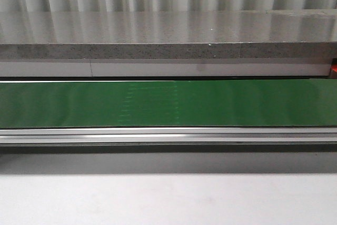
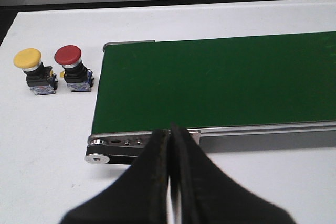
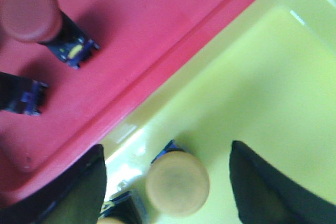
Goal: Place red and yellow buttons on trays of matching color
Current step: 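Lower the yellow button into the yellow tray and open the right gripper, then withdraw the right gripper back over the belt end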
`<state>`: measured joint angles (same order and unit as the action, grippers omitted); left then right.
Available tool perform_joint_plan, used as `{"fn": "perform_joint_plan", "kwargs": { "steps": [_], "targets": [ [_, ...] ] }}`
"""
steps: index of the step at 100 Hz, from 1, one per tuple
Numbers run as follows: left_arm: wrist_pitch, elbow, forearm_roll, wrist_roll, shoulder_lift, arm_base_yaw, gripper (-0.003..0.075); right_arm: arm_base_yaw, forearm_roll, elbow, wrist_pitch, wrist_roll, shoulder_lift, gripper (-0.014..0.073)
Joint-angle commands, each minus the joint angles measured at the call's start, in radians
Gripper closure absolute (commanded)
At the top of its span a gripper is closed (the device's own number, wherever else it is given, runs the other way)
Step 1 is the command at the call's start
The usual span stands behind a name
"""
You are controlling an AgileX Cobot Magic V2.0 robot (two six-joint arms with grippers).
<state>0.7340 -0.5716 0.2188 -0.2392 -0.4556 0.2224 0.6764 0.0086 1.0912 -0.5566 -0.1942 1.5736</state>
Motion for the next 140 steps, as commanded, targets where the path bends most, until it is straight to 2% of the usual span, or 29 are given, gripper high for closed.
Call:
{"fn": "perform_joint_plan", "kwargs": {
  "steps": [1, 25, 47, 61, 78, 108, 120, 140],
  "targets": [
    [-0.067, -0.027, 0.002, -0.007, -0.005, 0.007, 0.074, -0.009, 0.014, 0.028, 0.027, -0.001, -0.093, 0.009],
    [-0.067, -0.027, 0.002, -0.007, -0.005, 0.007, 0.074, -0.175, 0.014, 0.026, 0.026, 0.003, -0.248, 0.009],
    [-0.067, -0.027, 0.002, -0.007, -0.005, 0.007, 0.074, -0.405, 0.014, 0.012, 0.031, 0.098, -0.389, 0.0093],
    [-0.067, -0.027, 0.002, -0.007, -0.005, 0.007, 0.074, -0.511, 0.013, -0.053, 0.05, 0.139, -0.496, 0.0093],
    [-0.067, -0.027, 0.002, -0.007, -0.005, 0.007, 0.074, -0.572, 0.013, -0.168, 0.036, 0.187, -0.649, 0.0093],
    [-0.067, -0.027, 0.002, -0.007, -0.005, 0.007, 0.074, -0.576, 0.013, -0.351, -0.033, 0.194, -0.921, 0.0104],
    [-0.067, -0.027, 0.002, -0.007, -0.005, 0.007, 0.074, -0.576, 0.013, -0.39, -0.033, 0.194, -0.998, 0.0193],
    [-0.067, -0.027, 0.002, -0.007, -0.005, 0.007, 0.074, -0.576, 0.014, -0.405, -0.035, 0.194, -1.052, 0.0503]
  ]
}}
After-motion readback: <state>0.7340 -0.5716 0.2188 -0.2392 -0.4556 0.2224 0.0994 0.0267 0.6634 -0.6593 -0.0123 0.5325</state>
